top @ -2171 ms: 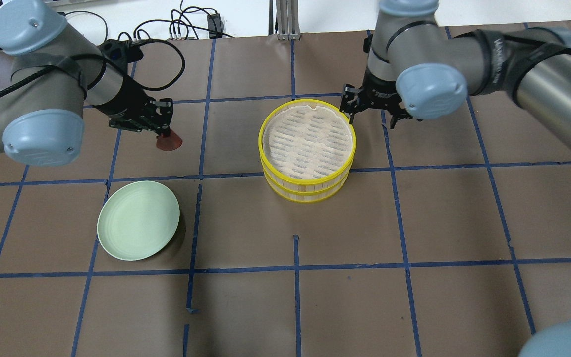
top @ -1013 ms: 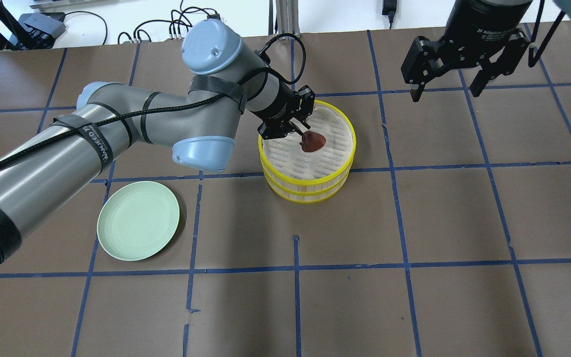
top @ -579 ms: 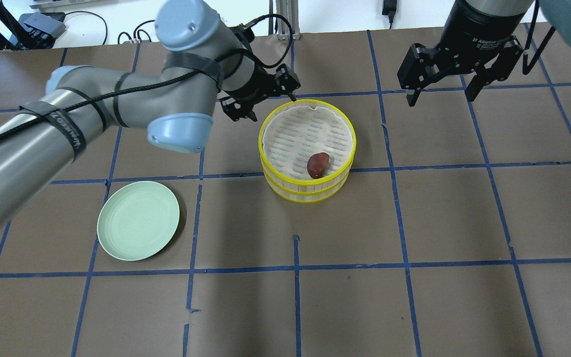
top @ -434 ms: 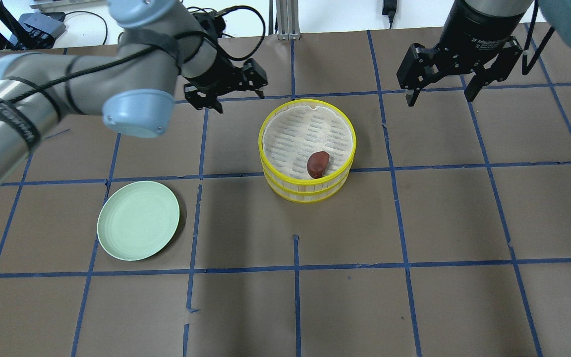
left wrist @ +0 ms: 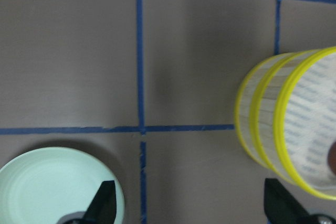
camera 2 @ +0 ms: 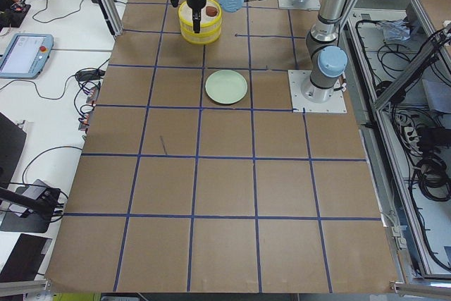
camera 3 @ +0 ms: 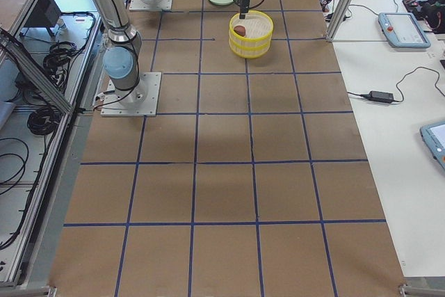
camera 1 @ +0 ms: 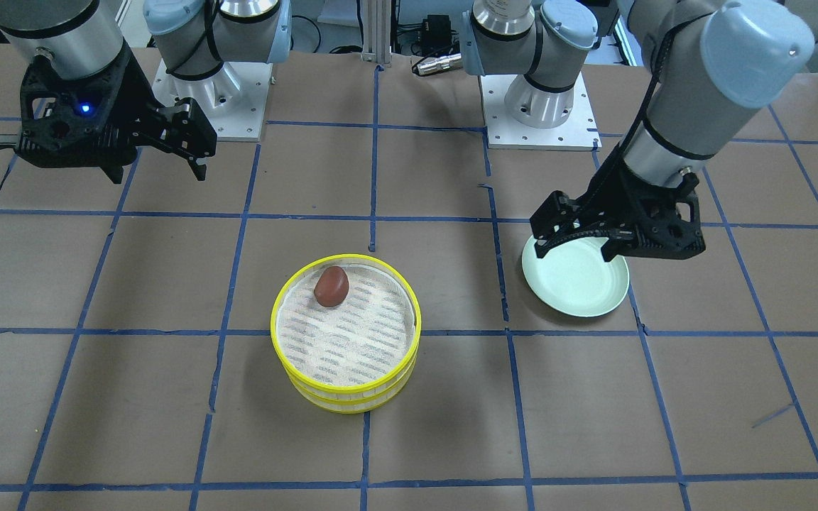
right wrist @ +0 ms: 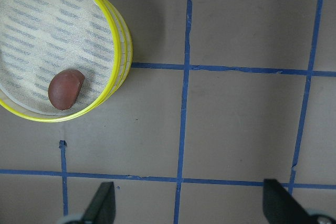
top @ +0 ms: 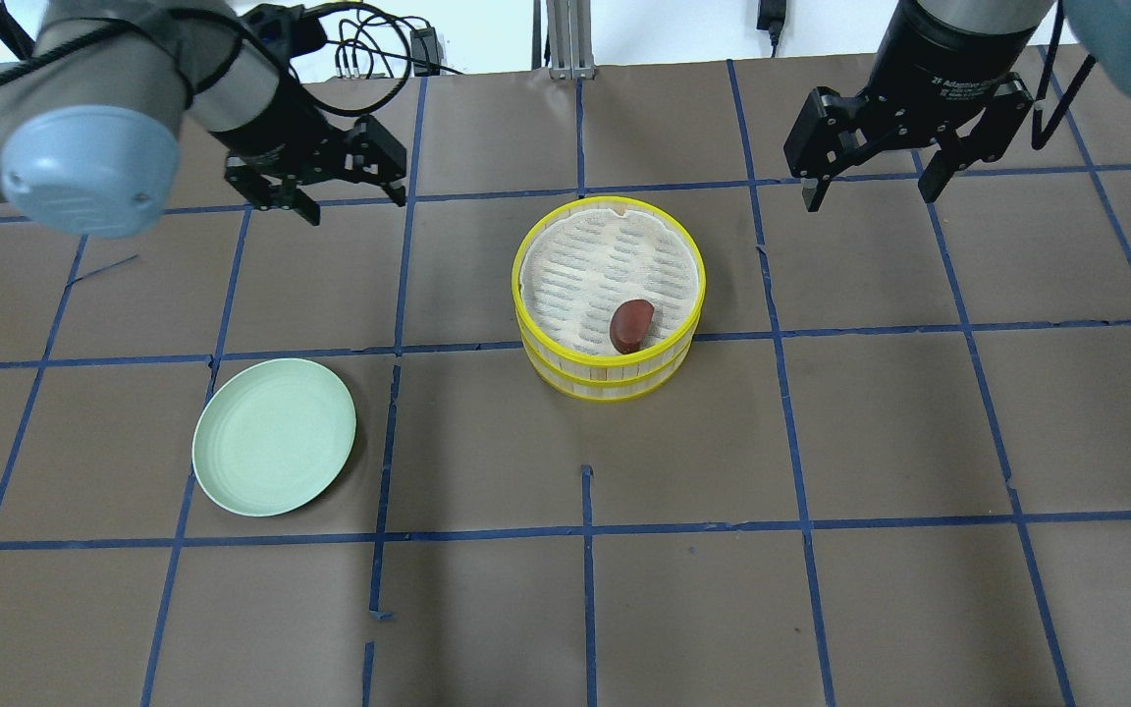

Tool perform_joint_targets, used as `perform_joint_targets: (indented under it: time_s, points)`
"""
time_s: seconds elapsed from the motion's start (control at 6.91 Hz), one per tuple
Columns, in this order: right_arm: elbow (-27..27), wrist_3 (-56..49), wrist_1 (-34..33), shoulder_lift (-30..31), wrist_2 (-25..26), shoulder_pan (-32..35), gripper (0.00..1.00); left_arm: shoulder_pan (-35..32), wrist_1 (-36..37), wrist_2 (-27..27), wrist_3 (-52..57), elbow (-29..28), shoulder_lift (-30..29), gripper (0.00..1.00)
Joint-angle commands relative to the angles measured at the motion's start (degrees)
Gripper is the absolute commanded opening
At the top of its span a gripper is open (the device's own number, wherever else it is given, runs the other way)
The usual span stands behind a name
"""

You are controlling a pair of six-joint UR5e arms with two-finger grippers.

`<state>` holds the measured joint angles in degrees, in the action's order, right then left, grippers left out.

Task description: Place buns in different layers of steamer

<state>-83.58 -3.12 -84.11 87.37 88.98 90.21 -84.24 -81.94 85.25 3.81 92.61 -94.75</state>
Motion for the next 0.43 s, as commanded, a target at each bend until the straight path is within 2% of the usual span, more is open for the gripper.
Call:
perform_joint_targets:
  time_s: [0.0,0.29]
  points:
    - [0.0,0.0,0.0,0.0,0.0,0.0,1.0,0.5,-7.8,7.6,1.0,0.2,5.9,1.0]
    - [-0.2,0.0,0.0,0.0,0.3,0.1,1.0,0.5,-10.5,7.8,1.0,0.2,8.1,1.0]
